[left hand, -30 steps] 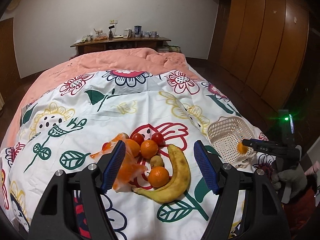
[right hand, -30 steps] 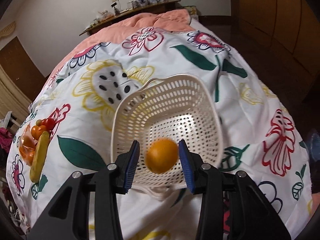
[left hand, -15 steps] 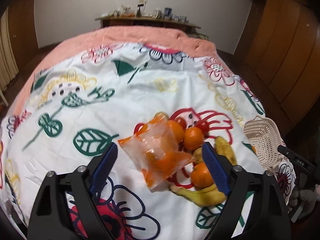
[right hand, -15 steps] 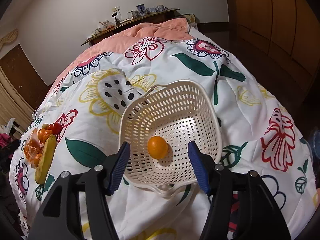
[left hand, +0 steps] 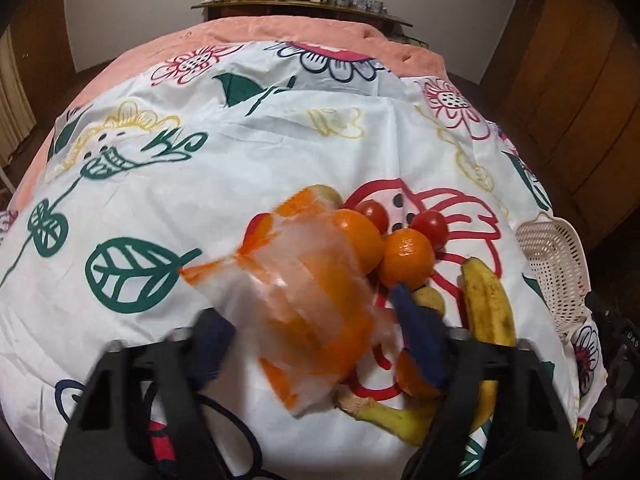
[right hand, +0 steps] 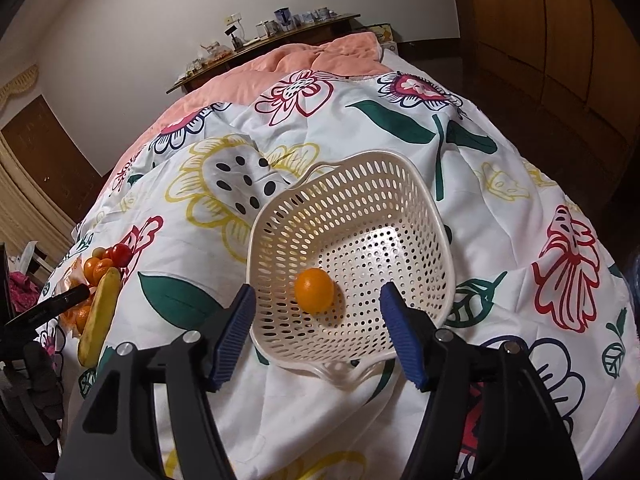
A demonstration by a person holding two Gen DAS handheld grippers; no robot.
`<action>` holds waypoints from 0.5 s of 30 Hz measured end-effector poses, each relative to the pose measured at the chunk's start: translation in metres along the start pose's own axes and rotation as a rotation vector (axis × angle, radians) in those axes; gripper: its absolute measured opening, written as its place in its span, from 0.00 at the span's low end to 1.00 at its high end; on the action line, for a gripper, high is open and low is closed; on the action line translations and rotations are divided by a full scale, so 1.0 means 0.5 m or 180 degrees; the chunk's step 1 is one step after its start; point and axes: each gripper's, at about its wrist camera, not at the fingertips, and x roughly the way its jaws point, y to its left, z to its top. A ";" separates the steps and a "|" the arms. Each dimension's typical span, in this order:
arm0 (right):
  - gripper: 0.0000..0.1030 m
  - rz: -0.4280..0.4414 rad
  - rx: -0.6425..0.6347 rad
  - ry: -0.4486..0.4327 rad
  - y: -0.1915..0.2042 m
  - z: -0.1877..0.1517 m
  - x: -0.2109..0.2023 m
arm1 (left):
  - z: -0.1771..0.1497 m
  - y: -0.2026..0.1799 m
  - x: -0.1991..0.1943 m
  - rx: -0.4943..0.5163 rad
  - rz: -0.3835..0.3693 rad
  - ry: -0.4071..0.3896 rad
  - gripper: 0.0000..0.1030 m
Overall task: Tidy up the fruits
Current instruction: 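Carry the bag of oranges into the white basket and release it with the left tool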
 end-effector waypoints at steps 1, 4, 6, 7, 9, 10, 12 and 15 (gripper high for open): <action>0.63 -0.0002 0.0005 -0.0004 -0.003 -0.001 -0.001 | 0.000 0.000 -0.003 0.0002 0.0004 -0.0008 0.64; 0.63 -0.0021 0.0043 -0.0036 -0.016 -0.002 -0.007 | -0.002 -0.001 -0.014 -0.0003 0.0009 -0.0031 0.57; 0.63 -0.0029 0.0078 -0.0059 -0.025 0.000 -0.010 | -0.002 -0.005 -0.031 0.0016 0.0031 -0.0080 0.53; 0.63 -0.0030 0.0100 -0.0071 -0.030 0.001 -0.012 | -0.001 -0.010 -0.041 0.0027 0.0047 -0.0117 0.53; 0.63 -0.0032 0.0150 -0.0100 -0.041 0.003 -0.016 | 0.001 -0.023 -0.059 0.0091 0.0064 -0.0188 0.53; 0.63 -0.0034 0.0162 -0.0108 -0.043 0.003 -0.018 | 0.002 -0.032 -0.069 0.0117 0.0067 -0.0224 0.53; 0.63 -0.0033 0.0185 -0.0124 -0.050 0.001 -0.020 | 0.006 -0.048 -0.089 0.0169 0.0061 -0.0303 0.48; 0.63 -0.0020 0.0215 -0.0129 -0.058 -0.001 -0.020 | 0.012 -0.077 -0.124 0.0273 0.0054 -0.0444 0.39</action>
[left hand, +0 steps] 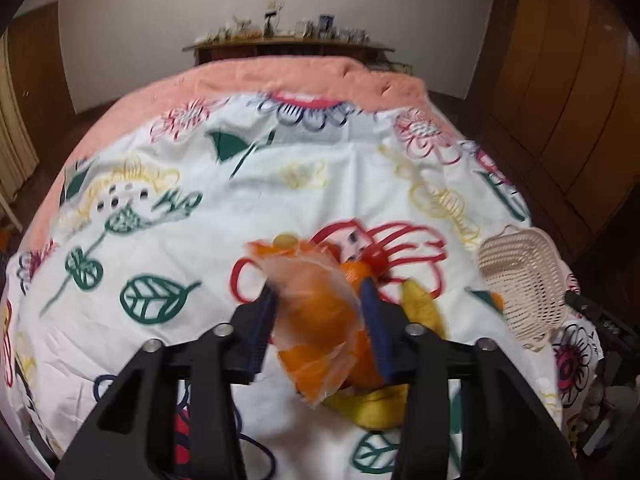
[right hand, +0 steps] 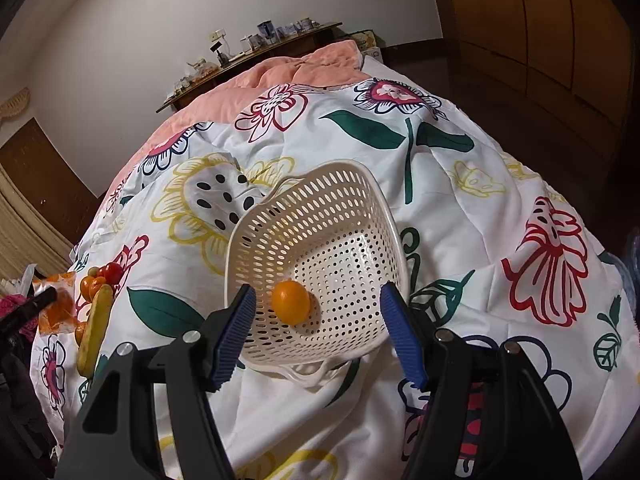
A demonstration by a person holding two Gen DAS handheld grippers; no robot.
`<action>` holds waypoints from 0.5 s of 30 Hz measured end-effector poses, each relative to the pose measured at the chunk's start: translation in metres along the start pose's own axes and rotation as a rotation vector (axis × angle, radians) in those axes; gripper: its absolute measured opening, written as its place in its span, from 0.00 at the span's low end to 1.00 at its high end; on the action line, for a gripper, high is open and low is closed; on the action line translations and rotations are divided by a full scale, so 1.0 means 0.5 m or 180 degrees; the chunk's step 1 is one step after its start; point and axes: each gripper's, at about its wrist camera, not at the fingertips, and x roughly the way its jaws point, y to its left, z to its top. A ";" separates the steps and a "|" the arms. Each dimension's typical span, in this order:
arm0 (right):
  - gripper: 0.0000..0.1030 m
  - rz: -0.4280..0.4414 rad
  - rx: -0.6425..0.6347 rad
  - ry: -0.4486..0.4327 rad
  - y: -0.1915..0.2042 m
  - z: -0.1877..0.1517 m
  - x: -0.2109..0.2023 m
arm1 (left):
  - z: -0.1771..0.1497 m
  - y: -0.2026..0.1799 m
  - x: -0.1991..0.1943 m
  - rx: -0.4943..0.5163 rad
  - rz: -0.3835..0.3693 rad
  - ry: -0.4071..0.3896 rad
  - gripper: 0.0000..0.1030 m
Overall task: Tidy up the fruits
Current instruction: 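Carry the bag of oranges into the white basket and release it with the left tool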
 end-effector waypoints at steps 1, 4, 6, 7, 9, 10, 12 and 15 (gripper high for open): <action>0.63 0.0006 0.0009 -0.0003 -0.002 -0.001 0.000 | 0.005 -0.011 -0.010 0.0046 -0.0025 -0.0047 0.39; 0.63 0.0033 0.0038 -0.0016 -0.008 -0.003 0.001 | 0.019 -0.050 -0.039 0.0201 -0.0099 -0.0159 0.38; 0.63 0.0053 0.0047 -0.0021 -0.010 -0.005 0.000 | 0.027 -0.067 -0.051 0.0246 -0.0107 -0.0209 0.38; 0.63 0.0068 0.0053 -0.0023 -0.011 -0.005 0.000 | 0.030 -0.068 -0.051 0.0233 -0.0081 -0.0218 0.38; 0.63 0.0106 0.0065 -0.0024 -0.013 -0.007 0.000 | 0.032 -0.063 -0.045 0.0204 -0.0015 -0.0193 0.45; 0.63 0.0116 0.0069 -0.0025 -0.014 -0.008 0.000 | 0.031 -0.056 -0.034 0.0156 0.0008 -0.0136 0.52; 0.63 0.0143 0.0083 -0.0024 -0.015 -0.009 0.002 | 0.026 -0.040 -0.012 0.0017 0.0063 -0.0037 0.80; 0.64 0.0160 0.0094 -0.0010 -0.015 -0.012 0.006 | 0.020 -0.022 0.024 -0.0091 0.0203 0.0069 0.82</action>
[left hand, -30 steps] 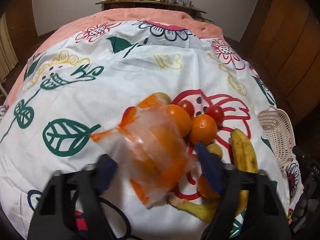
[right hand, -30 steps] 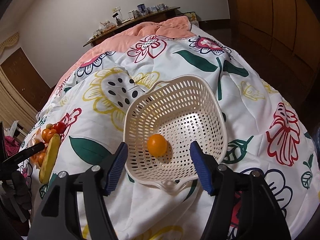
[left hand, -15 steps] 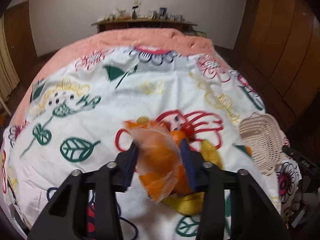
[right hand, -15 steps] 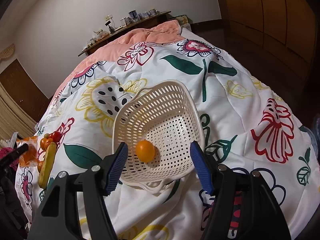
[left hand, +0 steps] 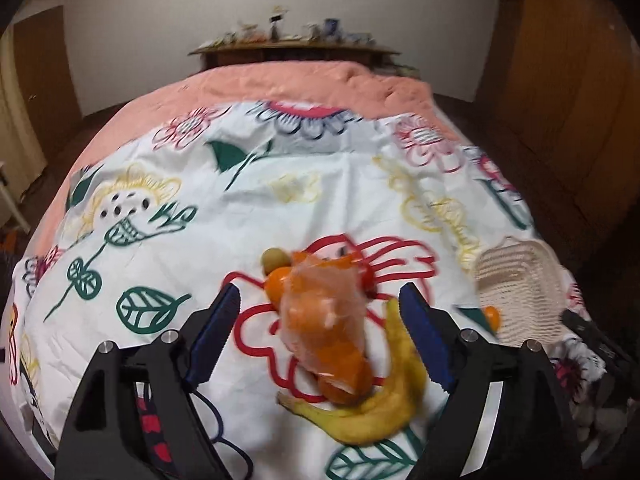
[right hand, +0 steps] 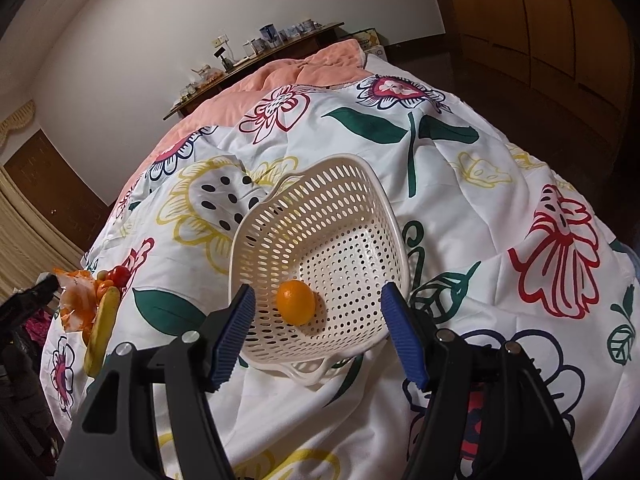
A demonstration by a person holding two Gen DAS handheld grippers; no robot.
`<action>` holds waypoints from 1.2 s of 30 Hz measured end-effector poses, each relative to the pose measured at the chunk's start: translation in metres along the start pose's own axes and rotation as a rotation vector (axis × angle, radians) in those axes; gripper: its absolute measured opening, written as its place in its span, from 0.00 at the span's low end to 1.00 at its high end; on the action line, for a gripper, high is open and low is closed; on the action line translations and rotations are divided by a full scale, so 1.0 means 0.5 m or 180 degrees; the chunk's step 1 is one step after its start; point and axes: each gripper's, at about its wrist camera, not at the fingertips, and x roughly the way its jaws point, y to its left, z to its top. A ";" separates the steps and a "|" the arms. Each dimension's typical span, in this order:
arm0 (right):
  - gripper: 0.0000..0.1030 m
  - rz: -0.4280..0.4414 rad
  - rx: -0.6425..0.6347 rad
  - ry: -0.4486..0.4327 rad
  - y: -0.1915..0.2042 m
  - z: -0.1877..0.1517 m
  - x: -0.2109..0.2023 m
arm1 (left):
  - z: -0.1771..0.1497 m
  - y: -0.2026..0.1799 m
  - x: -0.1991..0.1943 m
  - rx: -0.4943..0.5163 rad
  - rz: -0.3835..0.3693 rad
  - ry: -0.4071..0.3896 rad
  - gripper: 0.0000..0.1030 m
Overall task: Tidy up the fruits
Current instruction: 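Carry the bag of oranges into the white basket and release it with the left tool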
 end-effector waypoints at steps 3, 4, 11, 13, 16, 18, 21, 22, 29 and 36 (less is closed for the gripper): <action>0.64 0.0007 -0.0007 0.0003 0.002 -0.001 0.000 | -0.007 0.023 0.046 -0.0135 0.0001 0.0181 0.84; 0.64 0.0011 -0.0005 0.0002 0.002 -0.001 0.000 | -0.010 0.028 0.059 -0.0169 -0.0031 0.0237 0.84; 0.64 0.0027 -0.0018 -0.0007 0.005 -0.001 -0.004 | -0.036 0.035 0.115 -0.0277 -0.0431 0.0535 0.54; 0.64 0.0027 -0.0010 -0.0009 0.006 -0.001 -0.004 | -0.036 0.028 0.108 -0.0214 -0.0363 0.0484 0.52; 0.64 0.0034 0.0006 -0.0031 0.003 0.000 -0.007 | -0.027 0.012 0.080 -0.0064 -0.0278 0.0326 0.52; 0.64 0.0043 0.0027 -0.0050 -0.001 0.002 -0.011 | -0.016 -0.009 0.052 0.0061 -0.0225 0.0195 0.52; 0.64 0.0046 0.0050 -0.0079 -0.009 0.005 -0.017 | -0.001 -0.043 0.024 0.0204 -0.0250 0.0101 0.52; 0.64 0.0048 0.0066 -0.0091 -0.012 0.007 -0.019 | 0.002 -0.058 0.018 0.0254 -0.0279 0.0085 0.52; 0.64 0.0077 0.0156 -0.0144 -0.040 0.008 -0.030 | 0.016 -0.205 0.016 0.0646 -0.0561 0.0144 0.52; 0.64 0.0113 0.0305 -0.0174 -0.082 0.008 -0.036 | 0.006 -0.347 0.064 0.0958 -0.0742 0.0367 0.52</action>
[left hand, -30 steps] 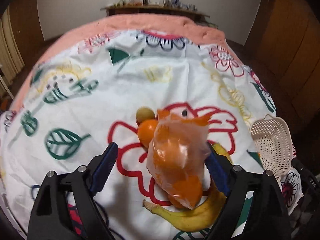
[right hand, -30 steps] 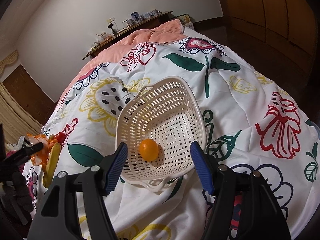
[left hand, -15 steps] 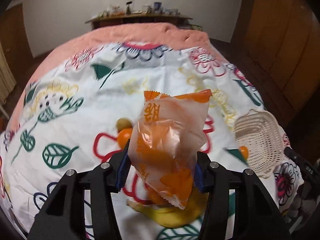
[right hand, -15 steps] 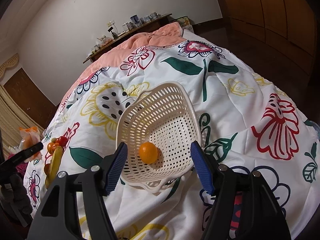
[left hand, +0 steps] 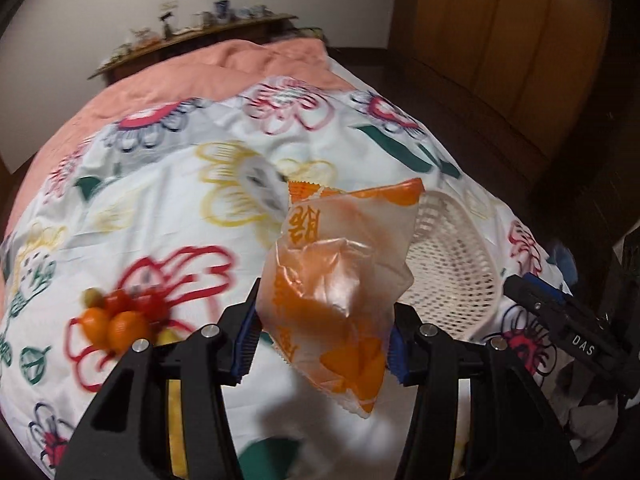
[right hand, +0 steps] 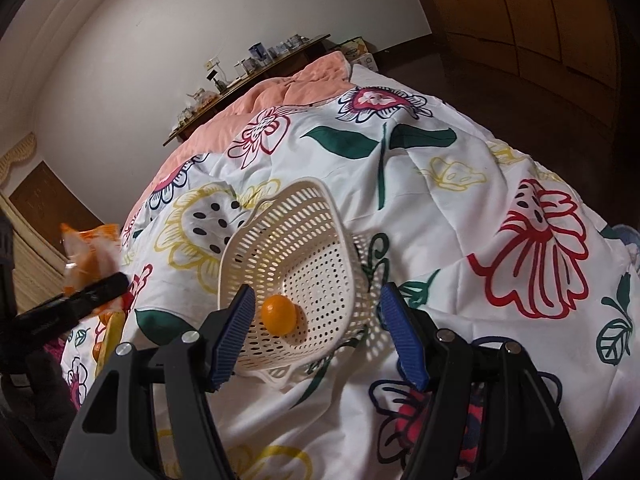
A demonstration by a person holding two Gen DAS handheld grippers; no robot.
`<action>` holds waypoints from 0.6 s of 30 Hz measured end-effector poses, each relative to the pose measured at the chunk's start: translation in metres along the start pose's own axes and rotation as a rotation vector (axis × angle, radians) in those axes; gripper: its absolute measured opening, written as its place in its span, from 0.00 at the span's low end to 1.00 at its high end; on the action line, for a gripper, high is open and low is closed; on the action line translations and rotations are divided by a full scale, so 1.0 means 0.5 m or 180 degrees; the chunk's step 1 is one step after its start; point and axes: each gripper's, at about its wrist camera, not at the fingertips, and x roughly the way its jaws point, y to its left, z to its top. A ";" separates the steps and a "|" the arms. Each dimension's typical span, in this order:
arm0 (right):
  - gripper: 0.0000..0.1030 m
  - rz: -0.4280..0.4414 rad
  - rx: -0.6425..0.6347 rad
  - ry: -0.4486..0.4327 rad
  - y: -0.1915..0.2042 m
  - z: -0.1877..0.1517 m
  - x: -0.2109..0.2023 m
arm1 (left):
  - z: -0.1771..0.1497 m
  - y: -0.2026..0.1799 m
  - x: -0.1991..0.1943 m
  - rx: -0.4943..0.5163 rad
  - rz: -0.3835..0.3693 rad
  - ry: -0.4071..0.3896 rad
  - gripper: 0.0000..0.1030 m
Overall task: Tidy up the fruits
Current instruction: 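Carry the bag of oranges into the white basket and release it with the left tool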
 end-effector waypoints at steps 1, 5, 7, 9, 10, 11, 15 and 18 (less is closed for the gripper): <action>0.64 -0.0003 0.0023 -0.0004 -0.006 0.001 -0.002 | 0.002 -0.013 0.009 0.0026 -0.0025 0.0025 0.52; 0.64 -0.0012 0.0107 -0.0023 -0.028 0.004 -0.007 | 0.014 -0.078 0.052 0.0169 -0.0186 0.0150 0.52; 0.64 -0.0017 0.0135 -0.0028 -0.035 0.005 -0.008 | 0.018 -0.107 0.071 0.0214 -0.0275 0.0210 0.52; 0.64 -0.0025 0.0152 -0.0026 -0.042 0.006 -0.007 | 0.023 -0.131 0.086 0.0233 -0.0355 0.0261 0.52; 0.64 -0.0029 0.0159 -0.0023 -0.044 0.006 -0.006 | 0.025 -0.142 0.093 0.0245 -0.0395 0.0272 0.52; 0.64 -0.0038 0.0169 -0.0018 -0.047 0.006 -0.005 | 0.029 -0.152 0.098 0.0259 -0.0424 0.0261 0.53; 0.64 -0.0096 0.0203 -0.0023 -0.060 0.004 -0.003 | 0.037 -0.174 0.090 0.0303 -0.0520 0.0149 0.79; 0.64 -0.0105 0.0252 -0.0034 -0.071 0.005 -0.004 | 0.040 -0.168 0.072 0.0281 -0.0523 0.0058 0.80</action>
